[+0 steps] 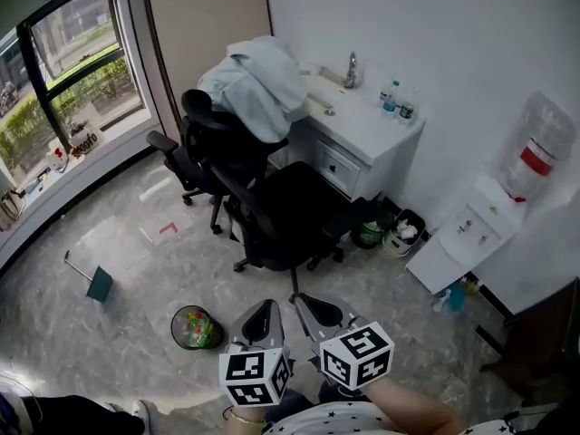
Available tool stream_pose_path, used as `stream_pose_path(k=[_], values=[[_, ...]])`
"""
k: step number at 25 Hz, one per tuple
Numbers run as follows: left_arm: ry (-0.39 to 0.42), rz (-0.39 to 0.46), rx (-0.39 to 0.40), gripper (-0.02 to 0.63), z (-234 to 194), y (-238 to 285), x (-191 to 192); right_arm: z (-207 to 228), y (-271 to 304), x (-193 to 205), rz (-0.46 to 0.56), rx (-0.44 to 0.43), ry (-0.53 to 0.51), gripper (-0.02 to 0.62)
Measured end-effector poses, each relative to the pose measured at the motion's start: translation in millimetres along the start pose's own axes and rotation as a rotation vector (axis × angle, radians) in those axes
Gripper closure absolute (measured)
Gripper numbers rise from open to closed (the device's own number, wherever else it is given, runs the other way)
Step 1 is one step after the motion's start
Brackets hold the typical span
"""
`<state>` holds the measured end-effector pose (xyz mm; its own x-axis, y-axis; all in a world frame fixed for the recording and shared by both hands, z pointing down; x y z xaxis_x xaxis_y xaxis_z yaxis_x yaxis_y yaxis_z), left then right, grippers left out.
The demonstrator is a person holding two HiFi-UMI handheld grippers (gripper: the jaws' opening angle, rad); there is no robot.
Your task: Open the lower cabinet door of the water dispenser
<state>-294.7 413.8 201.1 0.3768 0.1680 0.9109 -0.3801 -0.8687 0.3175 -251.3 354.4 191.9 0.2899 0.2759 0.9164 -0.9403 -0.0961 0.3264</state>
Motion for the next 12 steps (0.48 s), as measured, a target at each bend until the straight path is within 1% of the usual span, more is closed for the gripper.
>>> stream_pose_path(k=[4, 8, 12], values=[[0.013, -0.009, 0.102, 0.6, 77.2, 65.9, 0.7, 90.0, -38.1, -8.0, 0.028, 0.104, 0.027, 0.597], [0.029, -0.033, 0.214, 0.6, 156.3, 123.3, 11.3, 177.9, -83.6, -7.0, 0.047, 0.228, 0.058, 0.597], [0.056, -0.08, 0.327, 0.6, 230.2, 171.9, 24.7, 253.8, -126.3, -1.1, 0.064, 0.341, 0.135, 0.597]])
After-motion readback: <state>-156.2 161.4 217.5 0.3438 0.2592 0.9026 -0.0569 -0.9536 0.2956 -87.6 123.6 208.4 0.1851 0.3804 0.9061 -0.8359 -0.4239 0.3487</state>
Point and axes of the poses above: the fingertips, and each gripper's own axes: y forward along the fingers, z to its right, x out of its underside, the point moved 2 cm from there along -y, backward along the fingers, and after that the axes turned 5 degrees about x, right-handed, at the moved point
